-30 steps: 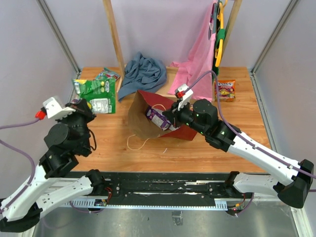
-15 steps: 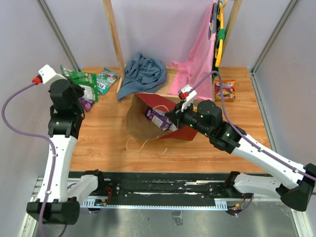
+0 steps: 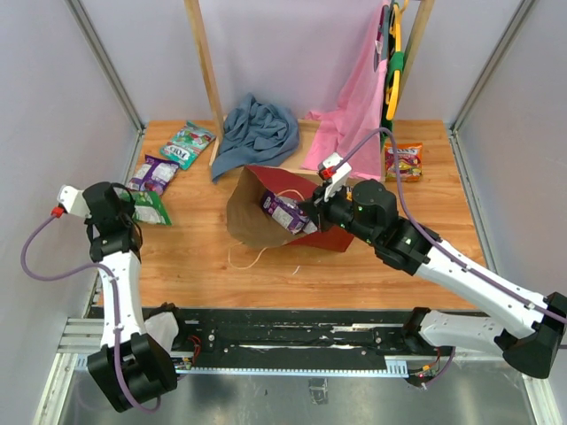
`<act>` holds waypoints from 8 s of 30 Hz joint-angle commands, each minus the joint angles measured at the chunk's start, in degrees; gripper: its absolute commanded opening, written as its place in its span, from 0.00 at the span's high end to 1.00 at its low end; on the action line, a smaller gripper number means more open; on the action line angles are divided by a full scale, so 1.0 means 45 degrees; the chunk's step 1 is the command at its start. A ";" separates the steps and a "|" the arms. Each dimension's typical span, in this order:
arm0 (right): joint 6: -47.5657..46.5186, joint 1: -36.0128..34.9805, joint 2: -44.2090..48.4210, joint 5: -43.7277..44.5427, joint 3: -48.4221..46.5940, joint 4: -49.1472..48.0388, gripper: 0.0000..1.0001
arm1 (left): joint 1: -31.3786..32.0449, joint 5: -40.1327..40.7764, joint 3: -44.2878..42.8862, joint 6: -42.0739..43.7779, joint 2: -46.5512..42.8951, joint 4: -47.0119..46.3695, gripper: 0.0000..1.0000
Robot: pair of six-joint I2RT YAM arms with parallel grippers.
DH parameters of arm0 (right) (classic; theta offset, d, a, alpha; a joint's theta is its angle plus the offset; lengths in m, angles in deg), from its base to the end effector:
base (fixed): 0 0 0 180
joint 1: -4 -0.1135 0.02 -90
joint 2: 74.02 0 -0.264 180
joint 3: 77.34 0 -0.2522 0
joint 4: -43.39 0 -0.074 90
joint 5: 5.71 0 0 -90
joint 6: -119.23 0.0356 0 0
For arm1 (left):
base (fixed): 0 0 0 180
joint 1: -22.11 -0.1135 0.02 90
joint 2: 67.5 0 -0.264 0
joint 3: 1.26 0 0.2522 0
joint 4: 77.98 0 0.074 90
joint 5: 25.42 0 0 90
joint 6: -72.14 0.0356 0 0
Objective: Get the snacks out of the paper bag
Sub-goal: Place the snack at the center of the board, then take out the snack from the paper bag.
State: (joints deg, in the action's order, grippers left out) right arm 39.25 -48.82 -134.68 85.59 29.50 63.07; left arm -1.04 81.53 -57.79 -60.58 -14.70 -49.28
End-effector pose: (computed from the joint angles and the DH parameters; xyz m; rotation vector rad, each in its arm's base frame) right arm 0.1491 0.1952 0.3845 -0.6262 1.6461 0.7926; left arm 0.1890 0.0921 0.2946 -1.2333 1.5583 0.0762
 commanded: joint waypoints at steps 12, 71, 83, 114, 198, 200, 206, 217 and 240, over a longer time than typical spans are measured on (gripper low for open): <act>-0.0313 -0.0196 -0.0119 0.0064 0.0016 0.0091 0.99 | -0.1661 0.0540 0.2333 -0.2055 0.0873 -0.3383 0.94; -0.0314 -0.0198 -0.1333 -0.0690 -0.0555 0.0185 0.99 | -0.1711 -0.1973 0.1448 -0.0960 0.3488 -0.4316 0.99; -0.0413 -0.0196 -0.1111 -0.0624 -0.0539 0.0505 0.99 | -0.1748 0.1004 0.0903 -0.2647 0.7068 -0.2018 1.00; -0.0264 -0.0216 -0.1916 -0.1450 -0.0936 0.0030 0.99 | 0.1111 -0.8275 0.1339 0.0682 -0.2494 -0.4055 0.47; 0.1946 0.1522 -0.2520 -0.6343 -0.2626 -0.0474 0.99 | 1.7411 0.3042 0.3313 0.0042 0.0082 -0.7056 0.87; 0.1851 0.1520 -0.2446 -0.6259 -0.2626 -0.0403 0.99 | 1.7814 0.3745 0.3011 -0.0161 0.0774 -0.7239 0.88; 0.1553 0.1513 -0.2093 -0.5776 -0.2383 -0.0260 0.99 | 2.0765 0.6901 0.1282 0.0961 0.2450 -0.7481 0.88; 0.1287 0.1542 -0.0930 -0.4840 -0.1618 -0.0116 0.99 | 2.1123 0.8496 0.2480 -0.2642 0.2593 -0.7713 0.90; 0.1266 0.1542 0.0130 -0.4376 -0.0819 -0.0072 0.99 | 1.8159 0.3900 0.0432 -0.7885 0.6771 -0.7764 0.38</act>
State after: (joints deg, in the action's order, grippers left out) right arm 45.57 -41.10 -135.75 65.51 25.26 63.46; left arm 80.75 97.70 -54.24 -89.89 13.36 -84.21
